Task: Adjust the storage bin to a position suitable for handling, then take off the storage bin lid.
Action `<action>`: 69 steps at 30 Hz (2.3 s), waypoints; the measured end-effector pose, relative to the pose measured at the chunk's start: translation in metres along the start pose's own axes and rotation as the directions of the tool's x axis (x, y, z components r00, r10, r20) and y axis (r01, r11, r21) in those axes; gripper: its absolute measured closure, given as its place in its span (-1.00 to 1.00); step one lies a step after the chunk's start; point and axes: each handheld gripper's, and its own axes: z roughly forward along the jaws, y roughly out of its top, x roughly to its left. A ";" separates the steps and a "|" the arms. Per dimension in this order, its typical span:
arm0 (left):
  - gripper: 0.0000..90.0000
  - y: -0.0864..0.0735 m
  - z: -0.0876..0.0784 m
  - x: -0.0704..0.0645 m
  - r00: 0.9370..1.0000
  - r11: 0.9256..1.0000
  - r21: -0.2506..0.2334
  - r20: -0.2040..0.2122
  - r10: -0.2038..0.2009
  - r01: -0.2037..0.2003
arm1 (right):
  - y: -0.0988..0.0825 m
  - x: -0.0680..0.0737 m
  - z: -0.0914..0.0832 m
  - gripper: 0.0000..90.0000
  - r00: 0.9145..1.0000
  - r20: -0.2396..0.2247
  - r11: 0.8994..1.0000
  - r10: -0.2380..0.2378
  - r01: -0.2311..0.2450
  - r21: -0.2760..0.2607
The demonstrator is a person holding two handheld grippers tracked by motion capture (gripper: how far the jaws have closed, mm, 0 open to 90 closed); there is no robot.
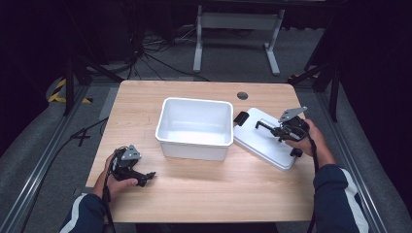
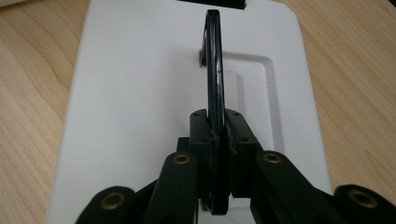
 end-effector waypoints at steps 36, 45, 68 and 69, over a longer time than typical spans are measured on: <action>-0.98 0.000 -0.001 0.000 1.000 1.000 0.002 -0.003 0.008 -0.008 | 0.000 0.018 -0.048 0.07 0.997 0.032 0.992 0.074 -0.070 -0.103; -0.98 -0.001 -0.001 -0.001 1.000 1.000 0.004 -0.001 -0.005 0.005 | -0.003 0.025 -0.058 -0.12 0.993 0.072 0.989 0.089 -0.079 -0.124; -0.98 -0.001 -0.001 -0.001 1.000 1.000 0.002 -0.006 -0.009 0.009 | -0.044 0.044 -0.085 -0.29 0.991 0.091 0.985 0.095 -0.080 -0.154; -0.98 -0.001 -0.001 -0.001 1.000 1.000 0.002 -0.006 -0.009 0.009 | -0.046 0.045 -0.086 -0.31 0.992 0.086 0.984 0.097 -0.083 -0.161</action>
